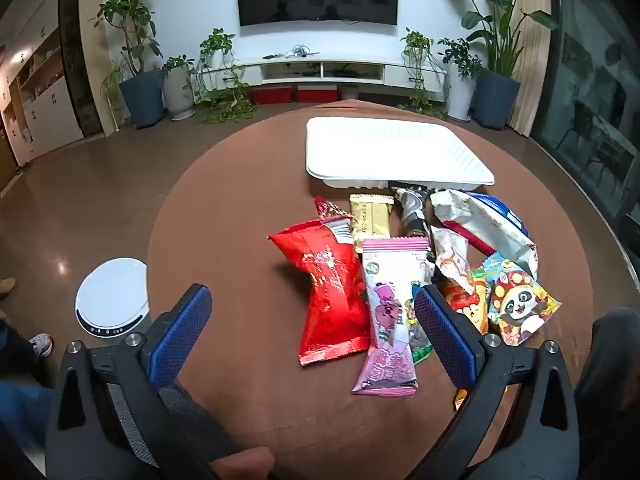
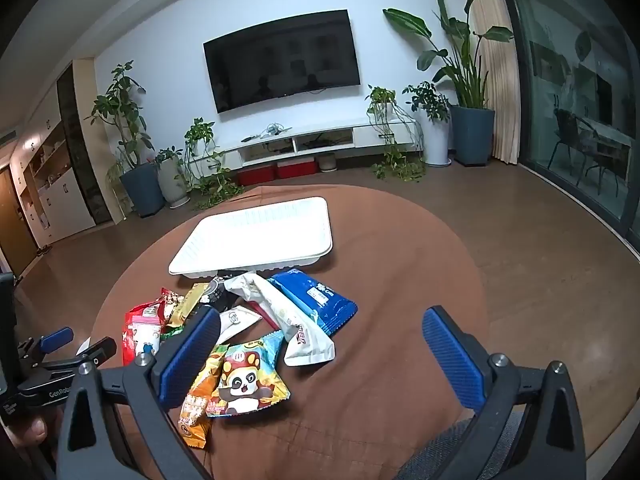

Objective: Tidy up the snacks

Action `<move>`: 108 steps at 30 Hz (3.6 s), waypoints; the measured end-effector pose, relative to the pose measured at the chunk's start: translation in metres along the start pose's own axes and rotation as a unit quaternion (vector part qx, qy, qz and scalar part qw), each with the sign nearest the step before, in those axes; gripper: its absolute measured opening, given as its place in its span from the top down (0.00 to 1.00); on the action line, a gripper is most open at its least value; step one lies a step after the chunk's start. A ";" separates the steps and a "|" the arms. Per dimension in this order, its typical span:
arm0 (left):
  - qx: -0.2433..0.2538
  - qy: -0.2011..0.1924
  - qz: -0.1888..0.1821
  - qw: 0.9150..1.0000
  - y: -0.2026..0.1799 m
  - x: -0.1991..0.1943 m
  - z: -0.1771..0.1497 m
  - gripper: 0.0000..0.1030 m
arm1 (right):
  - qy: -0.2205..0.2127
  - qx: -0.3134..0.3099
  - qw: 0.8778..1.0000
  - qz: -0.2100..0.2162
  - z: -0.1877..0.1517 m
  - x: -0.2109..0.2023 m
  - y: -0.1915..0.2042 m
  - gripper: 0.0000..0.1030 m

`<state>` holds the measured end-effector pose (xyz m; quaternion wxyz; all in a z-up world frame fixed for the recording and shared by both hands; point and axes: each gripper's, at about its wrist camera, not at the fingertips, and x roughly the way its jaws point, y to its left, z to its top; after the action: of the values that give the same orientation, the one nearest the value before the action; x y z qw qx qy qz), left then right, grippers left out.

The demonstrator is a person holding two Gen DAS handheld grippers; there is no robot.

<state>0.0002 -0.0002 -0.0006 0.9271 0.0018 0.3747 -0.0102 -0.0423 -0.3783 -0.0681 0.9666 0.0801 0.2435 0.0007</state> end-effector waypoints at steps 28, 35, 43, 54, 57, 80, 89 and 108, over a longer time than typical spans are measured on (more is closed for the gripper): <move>0.007 0.017 0.005 1.000 -0.005 0.011 -0.002 0.00 | 0.008 -0.024 1.000 -0.001 -0.001 0.005 0.013 0.00; 0.005 0.017 0.003 1.000 -0.005 0.011 -0.002 0.00 | 0.012 -0.023 1.000 -0.002 0.001 0.002 0.013 0.00; 0.005 0.017 0.003 1.000 -0.005 0.011 -0.002 0.00 | 0.012 -0.023 1.000 -0.002 -0.001 0.003 0.013 0.00; 0.005 0.019 0.002 1.000 -0.005 0.013 -0.003 0.00 | 0.012 -0.023 1.000 -0.002 -0.001 0.005 0.013 0.00; 0.005 0.020 0.003 1.000 -0.005 0.015 -0.003 0.00 | 0.013 -0.023 1.000 -0.003 -0.001 0.005 0.013 0.00; 0.039 0.011 -0.029 0.999 0.030 0.020 -0.004 0.00 | 0.018 -0.030 0.999 0.005 -0.003 0.010 0.014 0.00; -0.046 0.095 -0.036 0.994 0.050 0.059 0.003 0.03 | 0.021 -0.044 0.999 0.013 -0.005 0.014 0.015 0.00; 0.008 0.133 -0.076 0.988 0.008 0.115 0.020 0.70 | 0.046 -0.056 0.997 0.024 -0.007 0.035 0.017 0.00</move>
<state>0.0972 0.0054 -0.0659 0.8656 -0.0179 0.4933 -0.0836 -0.0142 -0.3589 -0.0877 0.9571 0.0319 0.2850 0.0410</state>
